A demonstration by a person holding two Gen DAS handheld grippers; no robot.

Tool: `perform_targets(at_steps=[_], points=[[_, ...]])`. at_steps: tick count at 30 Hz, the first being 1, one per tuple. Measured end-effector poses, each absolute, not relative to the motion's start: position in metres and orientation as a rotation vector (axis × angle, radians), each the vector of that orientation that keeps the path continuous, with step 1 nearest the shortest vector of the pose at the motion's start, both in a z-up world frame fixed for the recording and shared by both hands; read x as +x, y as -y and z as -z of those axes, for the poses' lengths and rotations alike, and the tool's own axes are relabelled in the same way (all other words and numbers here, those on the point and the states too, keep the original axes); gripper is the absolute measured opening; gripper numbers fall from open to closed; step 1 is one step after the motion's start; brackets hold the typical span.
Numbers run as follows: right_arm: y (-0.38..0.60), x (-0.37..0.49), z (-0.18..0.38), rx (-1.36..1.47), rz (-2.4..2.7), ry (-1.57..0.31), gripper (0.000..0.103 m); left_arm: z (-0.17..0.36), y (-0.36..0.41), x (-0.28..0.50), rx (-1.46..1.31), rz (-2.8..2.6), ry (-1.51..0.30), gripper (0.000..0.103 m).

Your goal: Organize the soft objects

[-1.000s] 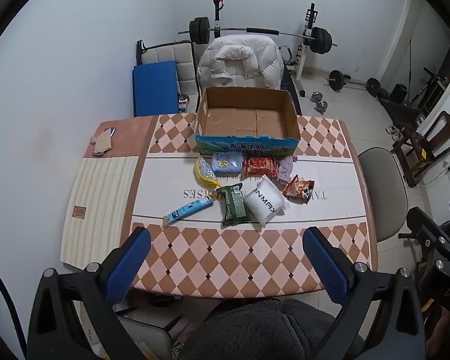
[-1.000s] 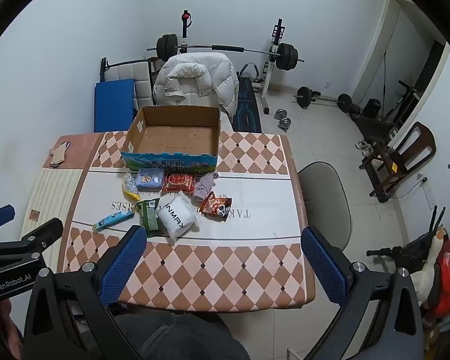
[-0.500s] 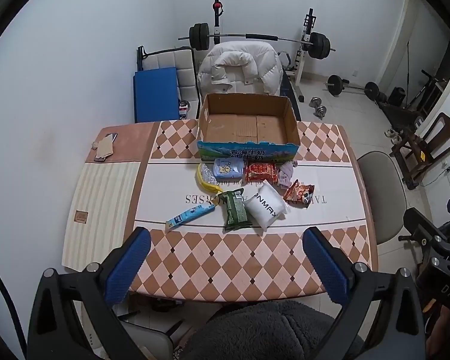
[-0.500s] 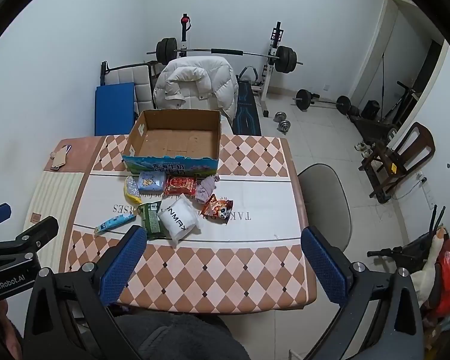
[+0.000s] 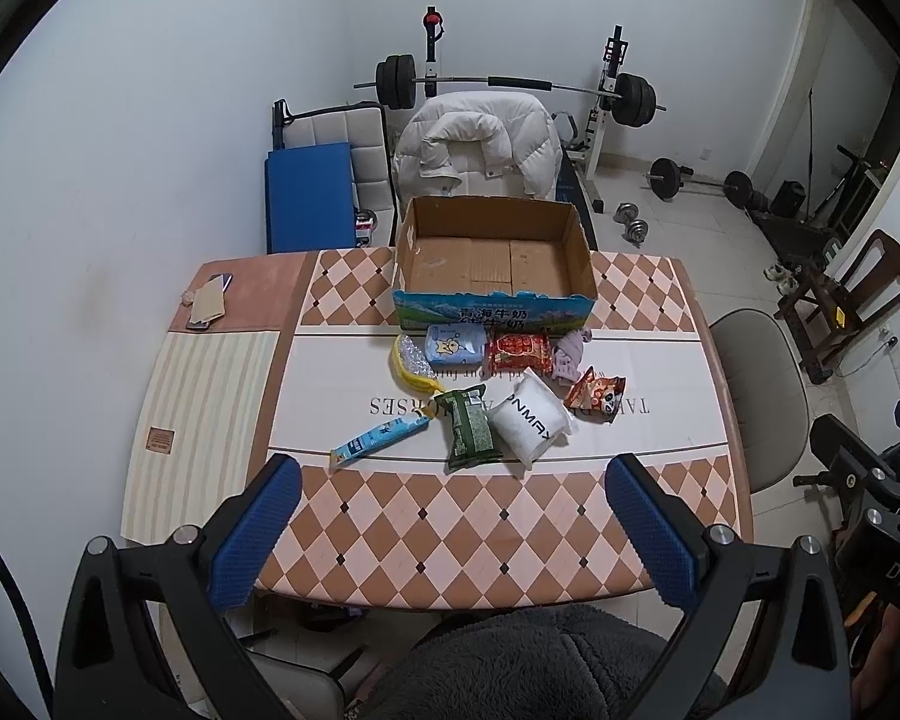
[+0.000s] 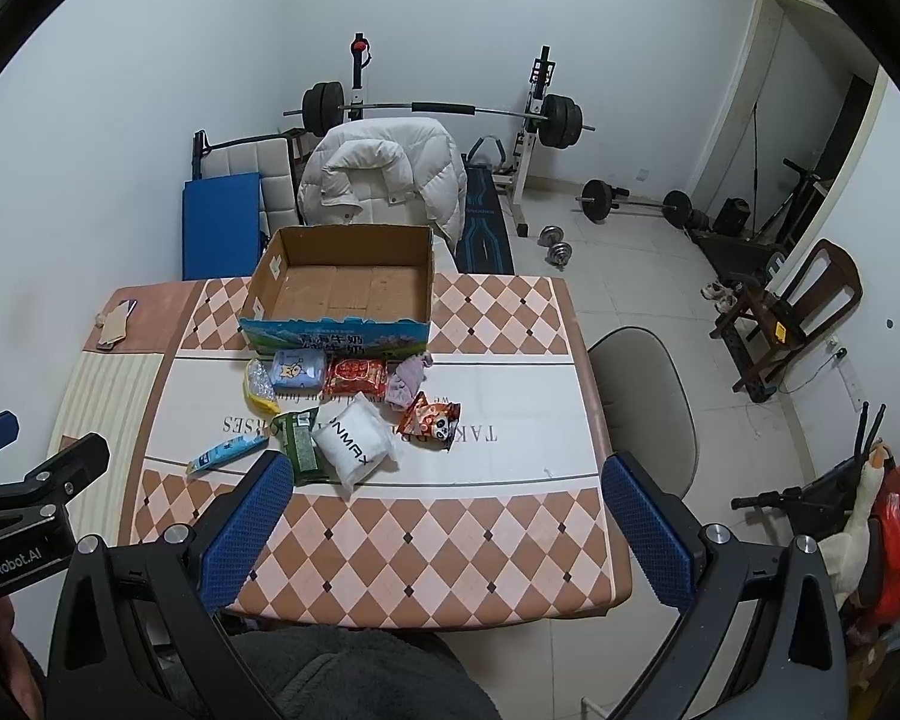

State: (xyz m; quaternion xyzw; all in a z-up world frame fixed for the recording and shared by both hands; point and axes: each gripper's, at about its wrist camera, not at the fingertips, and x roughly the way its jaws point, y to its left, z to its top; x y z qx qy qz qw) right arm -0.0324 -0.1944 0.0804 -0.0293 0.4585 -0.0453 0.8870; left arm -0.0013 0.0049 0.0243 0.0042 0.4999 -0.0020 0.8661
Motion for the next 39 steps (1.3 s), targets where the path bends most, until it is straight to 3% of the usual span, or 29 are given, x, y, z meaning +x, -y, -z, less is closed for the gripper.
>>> perform_targets(at_steps=[39], points=[[0.1947, -0.0351, -0.0792, -0.06, 0.088, -0.945, 0.103, -0.0291, -0.0108, -0.0031, 0.004, 0.006, -1.033, 0.103]])
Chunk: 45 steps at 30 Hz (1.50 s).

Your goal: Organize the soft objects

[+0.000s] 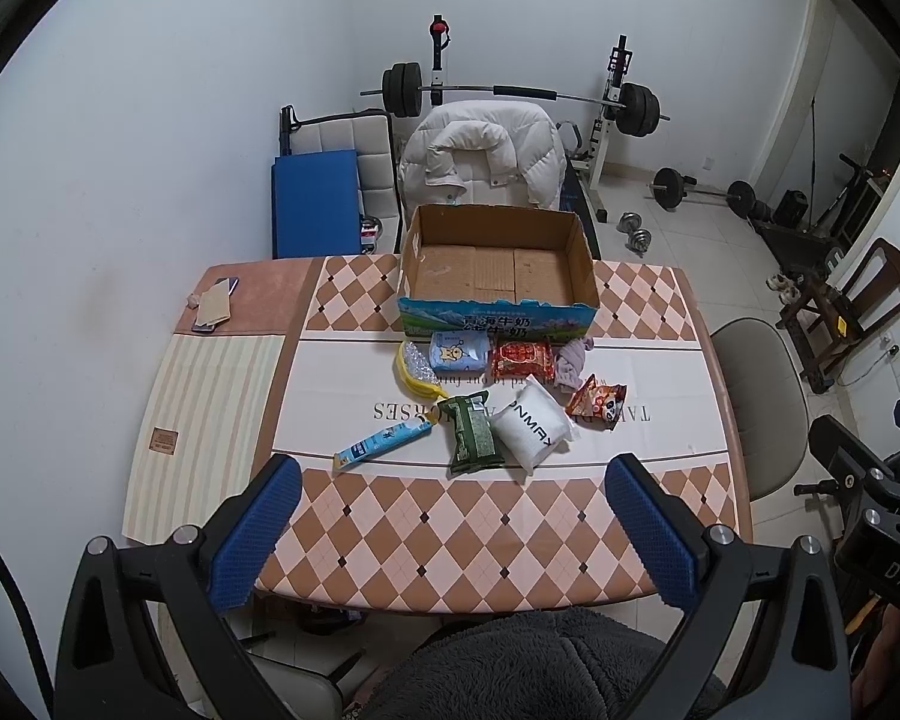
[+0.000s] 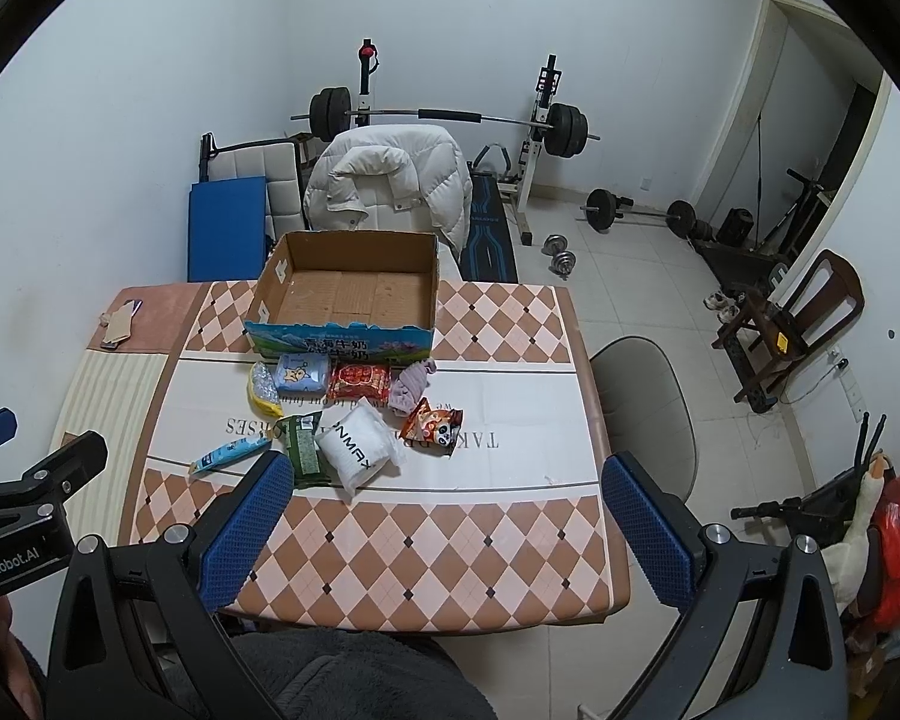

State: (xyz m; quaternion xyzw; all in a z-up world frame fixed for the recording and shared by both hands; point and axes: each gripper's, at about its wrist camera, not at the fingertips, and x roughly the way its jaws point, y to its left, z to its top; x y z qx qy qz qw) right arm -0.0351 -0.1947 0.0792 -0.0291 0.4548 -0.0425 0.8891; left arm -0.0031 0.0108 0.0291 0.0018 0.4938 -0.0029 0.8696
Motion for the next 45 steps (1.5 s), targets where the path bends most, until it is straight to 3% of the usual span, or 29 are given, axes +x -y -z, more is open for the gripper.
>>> perform_targets(at_steps=[21, 28, 33, 39, 45], points=[[0.192, -0.034, -0.08, -0.06, 0.088, -0.942, 0.103, -0.026, -0.012, -0.007, 0.002, 0.006, -1.031, 0.103], [0.185, -0.011, -0.068, -0.039, 0.069, -0.98, 0.103, -0.006, -0.028, 0.038, 0.018, -0.058, -1.073, 0.103], [0.185, 0.055, 0.011, -0.074, 0.006, -1.089, 0.103, 0.079, -0.039, 0.094, 0.038, -0.095, -1.218, 0.103], [0.169, 0.145, 0.159, -0.184, -0.084, -1.289, 0.103, 0.202, -0.048, 0.155, -0.012, -0.064, -1.475, 0.096], [0.138, 0.204, 0.277, -0.233, -0.218, -1.444, 0.103, 0.296, -0.054, 0.186, -0.145, -0.066, -1.656, 0.096]])
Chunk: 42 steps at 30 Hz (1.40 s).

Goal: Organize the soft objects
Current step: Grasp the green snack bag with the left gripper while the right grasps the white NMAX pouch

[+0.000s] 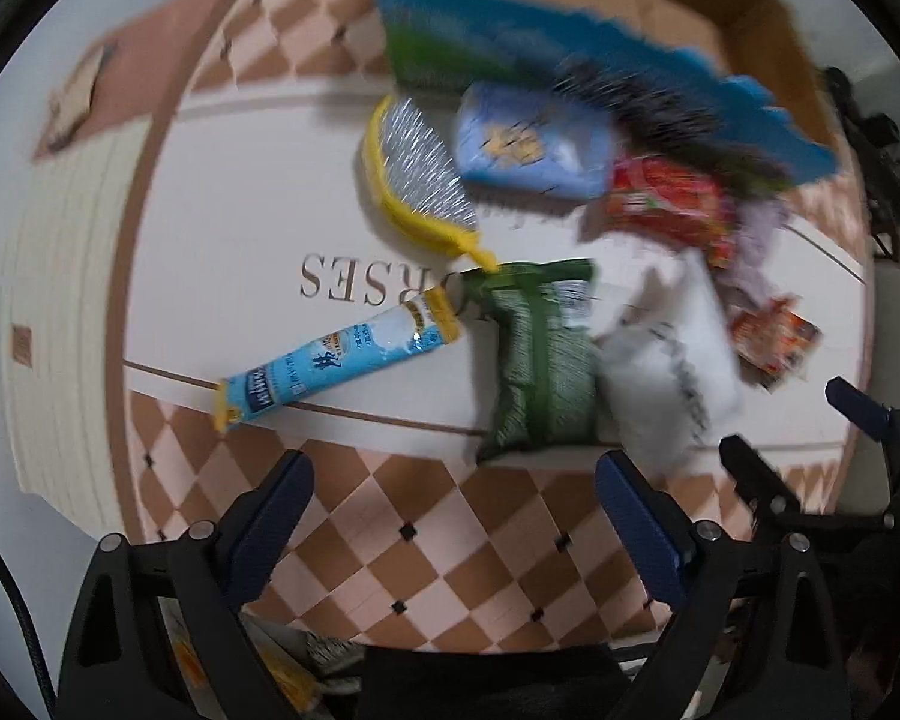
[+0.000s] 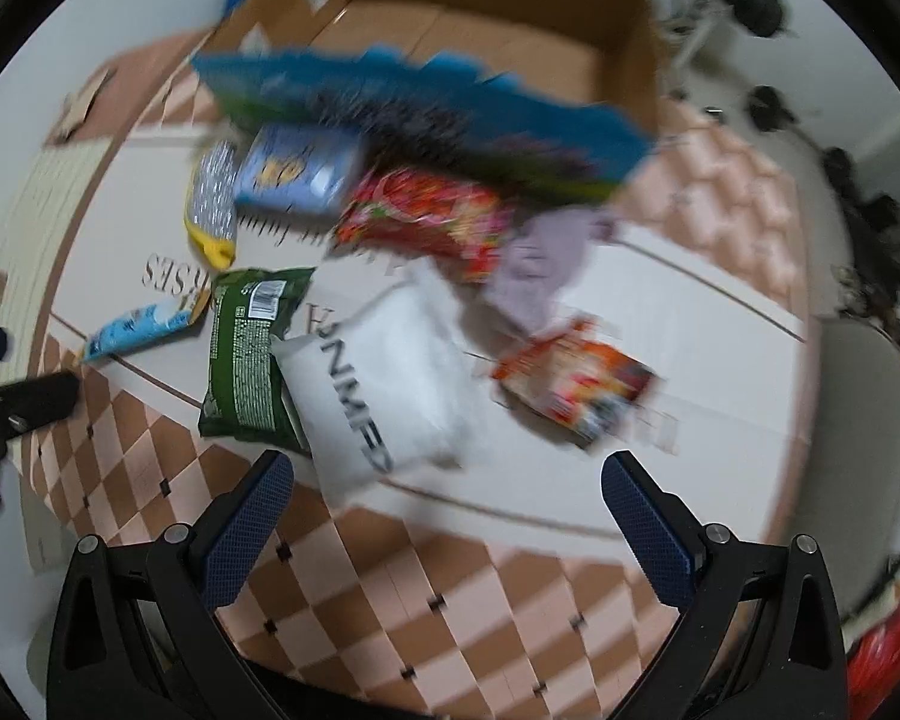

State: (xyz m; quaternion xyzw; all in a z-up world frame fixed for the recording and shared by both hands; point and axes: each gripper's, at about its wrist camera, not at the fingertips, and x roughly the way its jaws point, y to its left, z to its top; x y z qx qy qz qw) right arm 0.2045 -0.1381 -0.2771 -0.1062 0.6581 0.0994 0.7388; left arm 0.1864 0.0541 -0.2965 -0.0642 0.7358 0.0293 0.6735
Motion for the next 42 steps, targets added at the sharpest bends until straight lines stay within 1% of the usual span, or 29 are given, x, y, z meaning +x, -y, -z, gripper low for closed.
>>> perform_targets(at_steps=[3, 7, 9, 11, 13, 14, 18, 20, 21, 23, 24, 26, 28, 29, 31, 35, 36, 38, 40, 42], points=[[0.117, 0.221, 0.314, -0.266, -0.293, -1.481, 0.103, 0.317, -0.063, 0.191, -0.188, -0.111, -1.687, 0.096], [0.09, 0.232, 0.352, -0.324, -0.361, -1.516, 0.102, 0.331, -0.069, 0.192, -0.189, -0.144, -1.704, 0.096], [0.088, 0.234, 0.37, -0.318, -0.341, -1.572, 0.093, 0.333, -0.066, 0.192, -0.168, -0.147, -1.703, 0.096], [0.102, 0.236, 0.376, -0.208, -0.274, -1.626, 0.091, 0.333, -0.06, 0.192, -0.148, -0.139, -1.698, 0.096], [0.125, 0.235, 0.378, -0.067, -0.168, -1.685, 0.085, 0.336, -0.052, 0.195, -0.14, -0.114, -1.694, 0.096], [0.136, 0.234, 0.378, -0.023, -0.115, -1.692, 0.084, 0.337, -0.047, 0.196, -0.142, -0.098, -1.696, 0.096], [0.174, 0.22, 0.382, 0.14, 0.01, -1.711, 0.084, 0.357, -0.021, 0.206, -0.159, -0.01, -1.748, 0.096], [0.178, 0.216, 0.386, 0.163, -0.04, -1.734, 0.087, 0.37, -0.009, 0.21, -0.146, 0.008, -1.773, 0.094], [0.178, 0.215, 0.389, 0.159, -0.064, -1.736, 0.091, 0.378, -0.004, 0.212, -0.138, 0.013, -1.787, 0.094], [0.176, 0.215, 0.393, 0.104, -0.071, -1.731, 0.094, 0.39, 0.0, 0.215, -0.136, 0.013, -1.799, 0.092], [0.175, 0.215, 0.398, 0.07, -0.073, -1.732, 0.095, 0.397, 0.002, 0.215, -0.136, 0.009, -1.803, 0.088], [0.179, 0.217, 0.406, 0.057, -0.079, -1.746, 0.095, 0.408, 0.002, 0.213, -0.135, 0.001, -1.818, 0.057], [0.179, 0.219, 0.418, 0.069, -0.096, -1.758, 0.097, 0.419, -0.001, 0.208, -0.166, -0.007, -1.836, 0.045], [0.178, 0.222, 0.422, 0.077, -0.104, -1.765, 0.098, 0.422, -0.003, 0.205, -0.169, -0.021, -1.831, 0.041], [0.173, 0.222, 0.438, 0.067, -0.102, -1.767, 0.102, 0.423, -0.005, 0.198, -0.171, -0.038, -1.802, 0.039], [0.162, 0.23, 0.467, 0.031, -0.087, -1.761, 0.101, 0.424, -0.003, 0.177, -0.143, -0.067, -1.78, 0.036], [0.16, 0.23, 0.472, 0.019, -0.089, -1.761, 0.099, 0.425, -0.001, 0.169, -0.141, -0.075, -1.777, 0.035], [0.156, 0.23, 0.472, 0.01, -0.091, -1.744, 0.09, 0.424, 0.003, 0.154, -0.136, -0.087, -1.763, 0.034], [0.153, 0.229, 0.468, 0.004, -0.099, -1.719, 0.076, 0.417, 0.008, 0.141, -0.12, -0.093, -1.736, 0.034], [0.155, 0.226, 0.469, 0.025, -0.103, -1.702, 0.07, 0.408, 0.012, 0.122, -0.114, -0.094, -1.709, 0.034]])
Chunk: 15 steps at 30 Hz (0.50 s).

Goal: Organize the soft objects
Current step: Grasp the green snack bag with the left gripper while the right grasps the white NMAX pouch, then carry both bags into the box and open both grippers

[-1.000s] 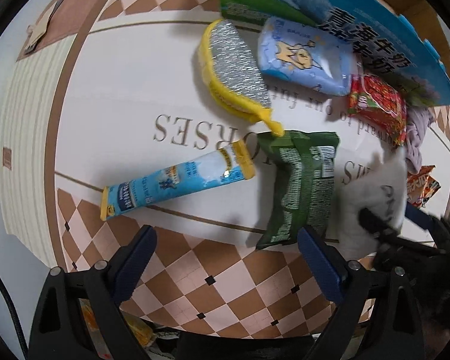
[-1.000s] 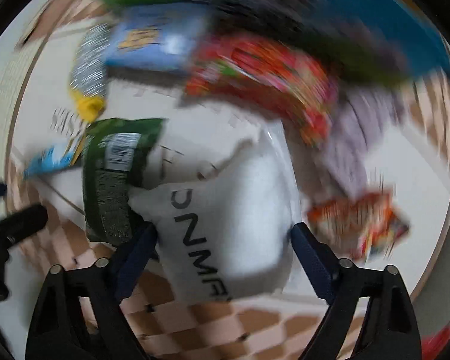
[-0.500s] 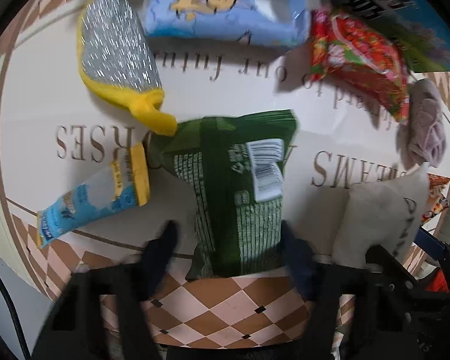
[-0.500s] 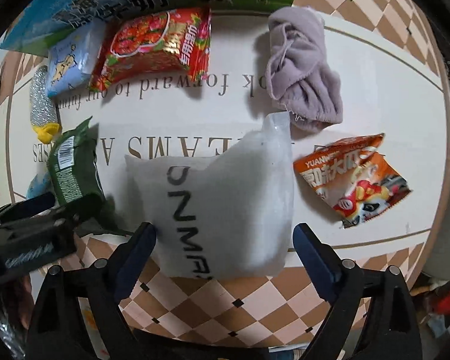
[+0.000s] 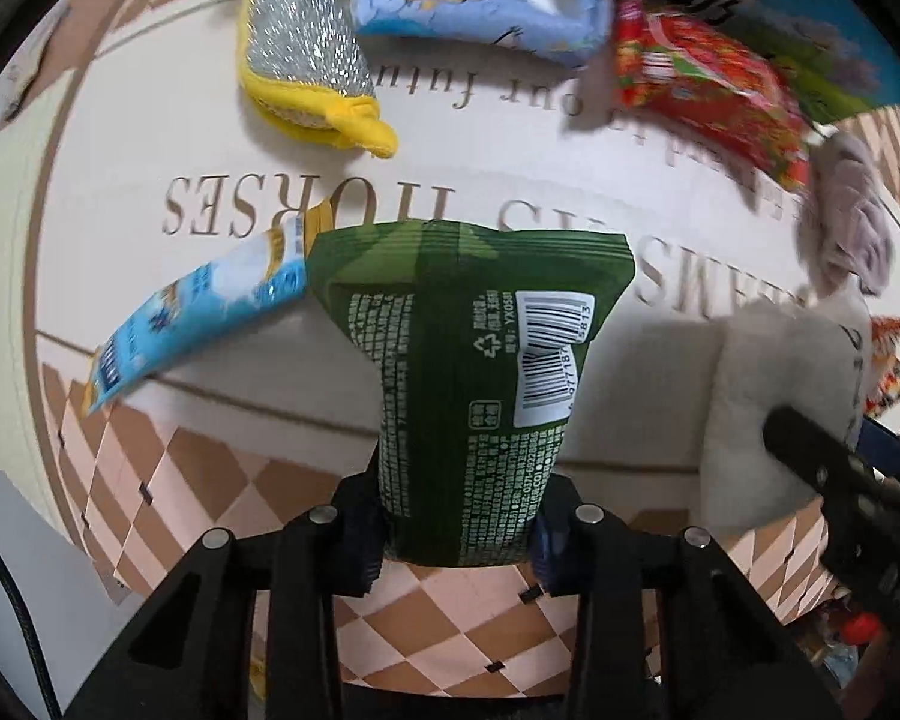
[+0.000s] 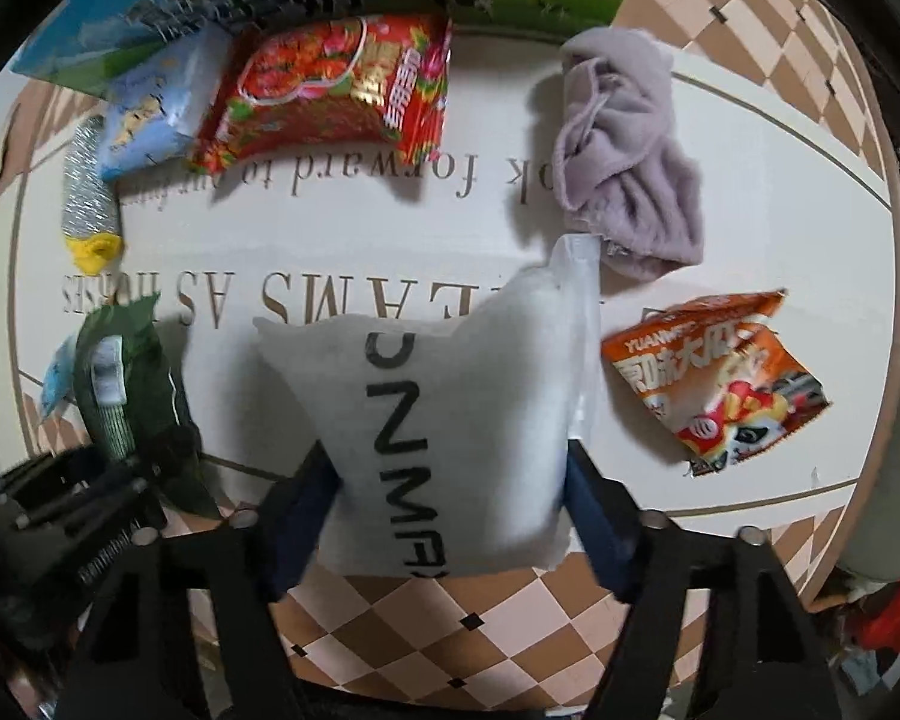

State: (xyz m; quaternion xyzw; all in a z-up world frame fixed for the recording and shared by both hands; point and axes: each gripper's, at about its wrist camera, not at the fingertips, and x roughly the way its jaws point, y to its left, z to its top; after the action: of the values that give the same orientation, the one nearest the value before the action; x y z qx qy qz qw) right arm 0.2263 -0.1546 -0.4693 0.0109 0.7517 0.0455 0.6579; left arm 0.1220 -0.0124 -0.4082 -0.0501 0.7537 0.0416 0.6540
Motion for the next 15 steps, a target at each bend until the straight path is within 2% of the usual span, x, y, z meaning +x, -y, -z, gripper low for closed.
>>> perform_targets(at_steps=[6, 10, 15], points=[[0.168, 0.214, 0.468, 0.162, -0.159, -1.674, 0.065, 0.372, 0.023, 0.086, -0.165, -0.085, -1.625, 0.034], [0.172, 0.205, 0.438, 0.211, -0.207, -1.605, 0.064, 0.323, 0.032, 0.074, -0.156, -0.048, -1.519, 0.034], [0.177, 0.222, 0.372, 0.285, -0.265, -1.485, 0.064, 0.229, 0.033, 0.157, -0.14, 0.035, -1.406, 0.034]])
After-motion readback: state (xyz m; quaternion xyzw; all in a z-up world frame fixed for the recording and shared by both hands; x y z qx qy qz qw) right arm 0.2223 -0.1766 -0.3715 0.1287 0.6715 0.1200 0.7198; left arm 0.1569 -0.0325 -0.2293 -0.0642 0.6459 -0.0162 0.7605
